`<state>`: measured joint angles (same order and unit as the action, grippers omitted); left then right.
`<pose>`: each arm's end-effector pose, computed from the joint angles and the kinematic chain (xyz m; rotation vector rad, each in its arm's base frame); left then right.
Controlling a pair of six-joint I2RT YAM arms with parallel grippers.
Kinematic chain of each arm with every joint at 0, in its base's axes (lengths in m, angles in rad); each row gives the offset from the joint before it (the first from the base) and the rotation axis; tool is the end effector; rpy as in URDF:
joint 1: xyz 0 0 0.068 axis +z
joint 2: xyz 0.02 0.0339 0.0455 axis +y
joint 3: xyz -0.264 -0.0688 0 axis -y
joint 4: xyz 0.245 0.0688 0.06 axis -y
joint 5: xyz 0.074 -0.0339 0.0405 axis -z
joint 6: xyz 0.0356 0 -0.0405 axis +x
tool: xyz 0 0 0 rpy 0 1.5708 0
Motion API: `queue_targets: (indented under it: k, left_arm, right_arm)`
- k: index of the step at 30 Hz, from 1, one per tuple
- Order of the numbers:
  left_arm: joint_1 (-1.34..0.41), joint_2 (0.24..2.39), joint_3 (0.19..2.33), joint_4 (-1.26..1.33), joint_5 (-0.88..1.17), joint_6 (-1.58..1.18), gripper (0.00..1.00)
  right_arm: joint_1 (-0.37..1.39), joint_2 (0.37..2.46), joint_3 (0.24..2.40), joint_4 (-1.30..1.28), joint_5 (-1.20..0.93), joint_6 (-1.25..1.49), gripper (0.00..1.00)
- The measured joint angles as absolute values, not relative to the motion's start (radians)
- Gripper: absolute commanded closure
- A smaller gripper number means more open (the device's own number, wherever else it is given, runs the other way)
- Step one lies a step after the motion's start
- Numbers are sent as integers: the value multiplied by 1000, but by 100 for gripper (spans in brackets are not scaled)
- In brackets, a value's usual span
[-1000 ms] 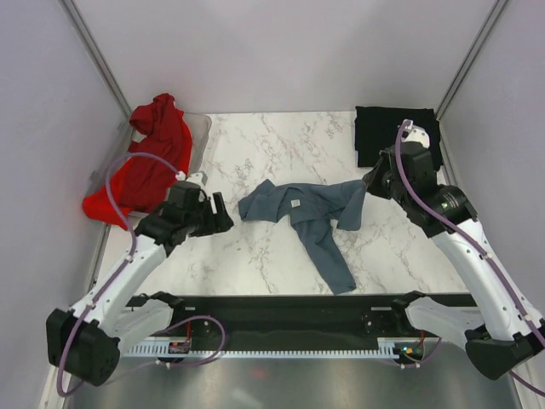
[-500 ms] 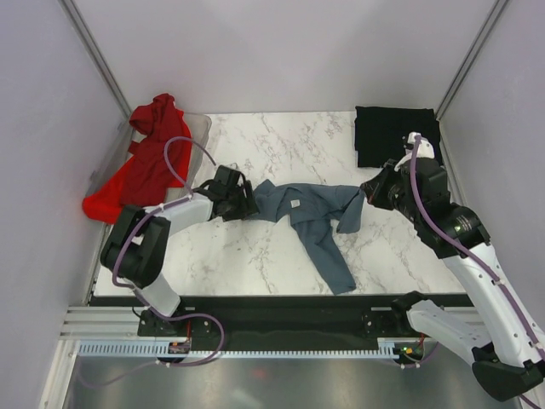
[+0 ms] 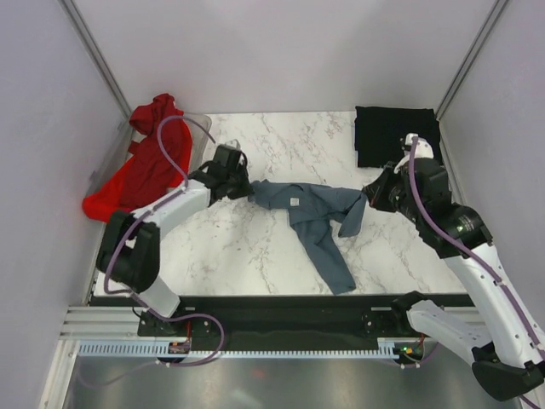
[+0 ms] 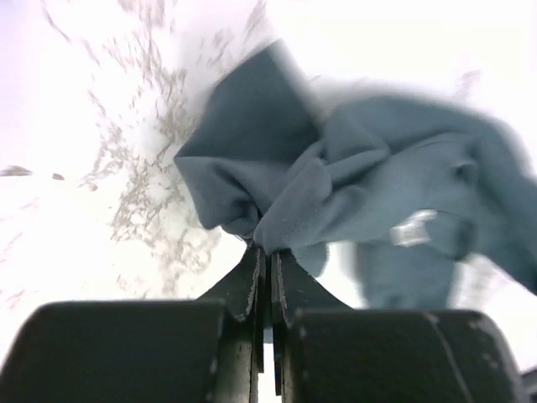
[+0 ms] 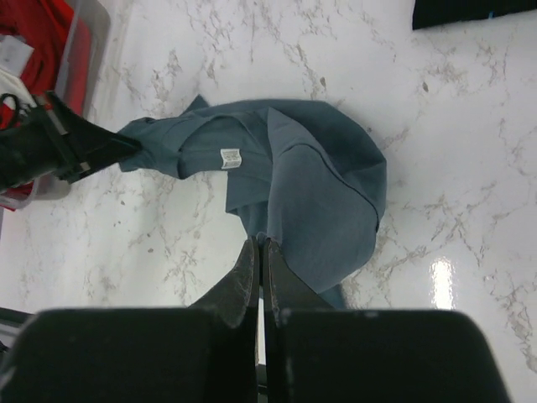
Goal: Fold and stack the t-shirts
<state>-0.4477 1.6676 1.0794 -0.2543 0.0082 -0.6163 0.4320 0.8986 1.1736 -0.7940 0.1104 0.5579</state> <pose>0.3204 -0.1542 0.2084 -0.2045 2.4658 -0.4871 0.1561 0.0677 0.3901 0.2014 2.1136 0.4819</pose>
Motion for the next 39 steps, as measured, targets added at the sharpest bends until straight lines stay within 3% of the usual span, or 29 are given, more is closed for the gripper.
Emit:
queue_targets:
  k: [4,10,18,26,33,39]
  left_arm:
    - [-451,1475,1274,-432,-54,-567,98]
    - [-455,1257,1800,-572,-152,-455,98]
    - [-454,1244,2190,-596,-190,-368,98]
    - [-458,1539,2288,-600,-30,-374,98]
    - [-636,2107,2379,-603,118,-384,95]
    - [-795,2547,2438,-693,208,-397,92]
  right_arm:
    - [432,944,1347,-832,101,519,100]
    - [432,945,1608,-796,-28,461,100]
    - [432,854,1597,-674,-282,487,100]
    - [432,763,1483,-666,-294,545,100]
    - [432,611,1253,-725,-225,652,100]
    - [432,582,1207,-849,-117,690,100]
